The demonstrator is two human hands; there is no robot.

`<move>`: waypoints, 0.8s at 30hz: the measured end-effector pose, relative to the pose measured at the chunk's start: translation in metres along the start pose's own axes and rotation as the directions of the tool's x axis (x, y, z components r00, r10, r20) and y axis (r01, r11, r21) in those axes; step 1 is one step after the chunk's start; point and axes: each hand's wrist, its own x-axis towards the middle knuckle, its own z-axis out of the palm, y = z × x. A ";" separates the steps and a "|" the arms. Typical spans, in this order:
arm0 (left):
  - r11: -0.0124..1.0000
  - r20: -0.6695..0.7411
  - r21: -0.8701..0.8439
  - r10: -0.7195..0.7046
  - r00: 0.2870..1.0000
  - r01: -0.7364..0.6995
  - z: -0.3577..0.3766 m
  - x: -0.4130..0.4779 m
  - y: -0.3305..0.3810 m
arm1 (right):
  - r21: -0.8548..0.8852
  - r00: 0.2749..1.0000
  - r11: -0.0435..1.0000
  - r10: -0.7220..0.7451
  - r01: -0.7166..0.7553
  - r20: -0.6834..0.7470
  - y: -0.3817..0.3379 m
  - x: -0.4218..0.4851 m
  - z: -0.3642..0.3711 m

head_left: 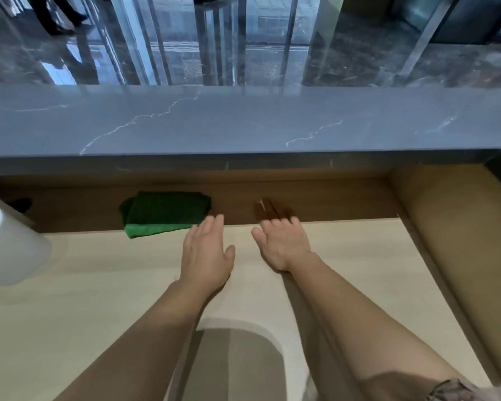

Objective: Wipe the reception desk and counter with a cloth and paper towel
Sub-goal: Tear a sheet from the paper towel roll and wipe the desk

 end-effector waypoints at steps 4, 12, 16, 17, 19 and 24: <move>0.996 0.154 0.076 0.042 0.987 -0.054 0.006 0.002 0.019 | -0.023 0.979 0.980 0.200 -0.199 0.048 0.073 -0.008 -0.002; 0.941 0.360 0.293 0.053 0.932 -0.167 0.002 0.008 0.030 | 0.015 0.819 0.822 0.566 -0.570 0.093 0.133 -0.004 0.000; 0.929 0.387 0.352 -0.037 0.921 -0.110 0.001 0.012 0.047 | -0.025 0.967 0.967 0.254 -0.253 0.035 0.046 0.014 0.002; 0.924 0.398 0.369 -0.064 0.915 -0.096 0.001 0.014 0.054 | 0.007 0.981 0.985 0.174 -0.175 0.083 0.030 0.014 -0.001; 0.915 0.414 0.399 -0.121 0.902 -0.060 0.000 0.016 0.066 | 0.022 0.986 0.995 0.096 -0.099 0.136 0.029 0.019 -0.005; 0.910 0.401 0.413 -0.153 0.903 -0.029 0.001 0.018 0.077 | 0.110 0.950 0.944 0.312 -0.311 0.015 0.119 0.022 0.009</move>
